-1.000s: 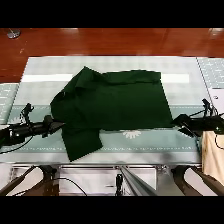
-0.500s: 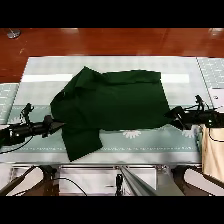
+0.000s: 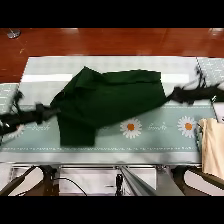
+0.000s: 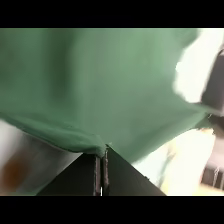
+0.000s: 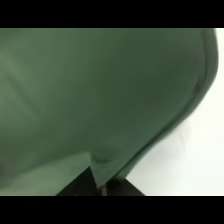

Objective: Fold the shirts.

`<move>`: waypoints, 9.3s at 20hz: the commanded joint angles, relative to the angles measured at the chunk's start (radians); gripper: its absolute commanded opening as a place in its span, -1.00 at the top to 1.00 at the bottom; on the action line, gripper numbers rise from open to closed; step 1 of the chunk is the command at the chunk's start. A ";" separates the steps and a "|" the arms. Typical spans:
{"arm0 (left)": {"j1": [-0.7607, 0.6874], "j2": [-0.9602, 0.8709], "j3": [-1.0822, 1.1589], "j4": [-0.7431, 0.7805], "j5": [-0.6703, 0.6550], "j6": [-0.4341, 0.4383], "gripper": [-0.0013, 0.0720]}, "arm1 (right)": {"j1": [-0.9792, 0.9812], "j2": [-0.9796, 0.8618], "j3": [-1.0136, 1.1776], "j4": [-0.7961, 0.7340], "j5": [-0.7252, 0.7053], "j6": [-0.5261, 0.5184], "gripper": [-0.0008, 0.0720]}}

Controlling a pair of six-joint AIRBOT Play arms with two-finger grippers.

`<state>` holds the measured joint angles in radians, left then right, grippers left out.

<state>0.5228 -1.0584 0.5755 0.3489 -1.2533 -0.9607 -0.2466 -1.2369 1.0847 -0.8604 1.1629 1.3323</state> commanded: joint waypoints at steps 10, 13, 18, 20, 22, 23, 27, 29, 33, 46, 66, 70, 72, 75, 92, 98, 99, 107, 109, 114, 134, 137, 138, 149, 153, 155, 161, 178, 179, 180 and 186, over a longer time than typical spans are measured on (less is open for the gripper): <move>-0.074 0.357 1.174 0.408 0.145 -0.275 0.91 | 0.013 0.344 0.940 -0.250 0.378 0.179 0.91; -0.084 0.531 1.179 0.697 0.137 -0.352 0.91 | 0.013 0.496 0.940 -0.379 0.425 0.203 0.91; -0.305 0.674 1.178 1.000 0.036 -0.455 0.91 | 0.013 0.642 0.925 -0.459 0.538 0.236 0.91; -0.378 0.671 1.138 1.017 -0.012 -0.493 0.91 | 0.013 0.653 0.896 -0.454 0.587 0.239 0.90; -0.401 0.671 1.031 1.017 -0.013 -0.494 0.91 | 0.013 0.652 0.835 -0.448 0.591 0.238 0.91; -0.396 0.668 0.960 1.017 -0.012 -0.497 0.91 | 0.013 0.652 0.785 -0.445 0.578 0.238 0.91; -0.397 0.573 0.688 0.951 0.011 -0.499 0.91 | 0.013 0.647 0.473 -0.330 0.375 0.221 0.91; -0.397 0.483 0.592 0.911 0.115 -0.499 0.91 | 0.013 0.608 0.293 -0.261 0.251 0.189 0.91; -0.399 0.235 0.553 0.855 0.310 -0.499 0.91 | 0.014 0.386 0.110 -0.211 0.043 0.117 0.91; -0.412 -0.412 0.733 0.692 0.466 -0.503 0.91 | 0.014 -0.445 0.470 -0.001 -0.172 0.103 0.91; -0.390 -0.552 0.704 0.722 -0.051 -0.360 0.41 | 0.056 -0.500 0.413 -0.249 0.143 0.121 -0.05; -0.365 -0.525 0.731 0.784 -0.204 -0.402 -0.96 | 0.030 -0.447 0.414 -0.340 0.309 0.117 -0.75; -0.335 -0.459 0.669 0.785 -0.210 -0.436 -0.96 | -0.003 -0.368 0.389 -0.439 0.365 0.102 -0.75; -0.251 -0.319 0.478 0.785 -0.206 -0.428 -0.96 | -0.081 -0.154 0.182 -0.376 0.222 0.098 -0.75; -0.100 0.068 -0.311 0.373 0.175 -0.217 -0.96 | -0.101 0.343 -0.505 0.126 -0.069 -0.073 -0.75; -0.239 0.068 -0.298 0.322 0.231 -0.169 0.91 | -0.367 0.343 -0.482 -0.123 0.022 -0.014 -0.75; -0.241 0.068 -0.289 0.322 0.216 -0.165 0.91 | -0.387 0.343 -0.488 -0.226 0.066 0.029 -0.75; -0.241 0.068 -0.266 0.323 0.198 -0.166 0.91 | -0.179 0.318 -0.613 -0.299 0.151 0.120 -0.75; -0.241 0.068 -0.266 0.323 0.198 -0.166 0.91 | -0.150 0.264 -0.612 -0.293 0.117 0.122 -0.75; -0.241 0.068 -0.266 0.323 0.196 -0.166 0.91 | -0.146 0.167 -0.590 -0.180 -0.036 0.113 -0.75; -0.216 0.011 0.045 0.323 0.169 -0.253 0.91 | -0.146 0.026 -0.222 0.019 0.003 -0.067 0.90; -0.262 -0.145 0.232 0.323 0.172 -0.266 0.91 | -0.130 -0.060 -0.107 0.046 -0.014 -0.072 0.90; -0.282 -0.201 0.293 0.323 0.169 -0.267 0.91 | -0.111 -0.095 -0.075 0.039 -0.021 -0.080 0.90; -0.341 -0.725 0.924 0.324 0.082 -0.421 0.91 | -0.037 -0.403 0.219 0.059 -0.109 -0.003 0.90; -0.351 -0.807 1.021 0.325 0.080 -0.414 0.91 | -0.030 -0.475 0.256 0.078 -0.132 0.000 0.90; -0.354 -0.828 1.021 0.325 0.072 -0.413 0.74 | -0.030 -0.499 0.262 0.099 -0.150 0.000 0.35; -0.259 -0.820 1.100 0.516 -0.150 -0.553 -0.95 | -0.134 -0.490 0.324 0.087 -0.025 -0.013 -0.73; -0.437 -0.193 0.497 0.685 0.397 -0.463 -0.95 | -0.027 -0.649 0.298 0.133 0.027 -0.013 -0.40; -0.454 -0.194 0.497 0.683 0.398 -0.459 -0.95 | -0.023 -0.644 0.310 0.134 0.051 -0.017 0.52; -0.470 -0.194 0.497 0.665 0.399 -0.427 -0.93 | -0.023 -0.629 0.328 0.133 0.093 -0.037 0.90; -0.652 -0.194 0.503 0.481 0.406 -0.196 0.91 | -0.044 -0.257 0.258 -0.160 0.235 -0.035 0.90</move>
<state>-0.0330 -1.2549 1.0760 0.9150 -0.8589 -1.2808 -0.2947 -1.6680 1.3922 -0.8684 1.3281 1.3014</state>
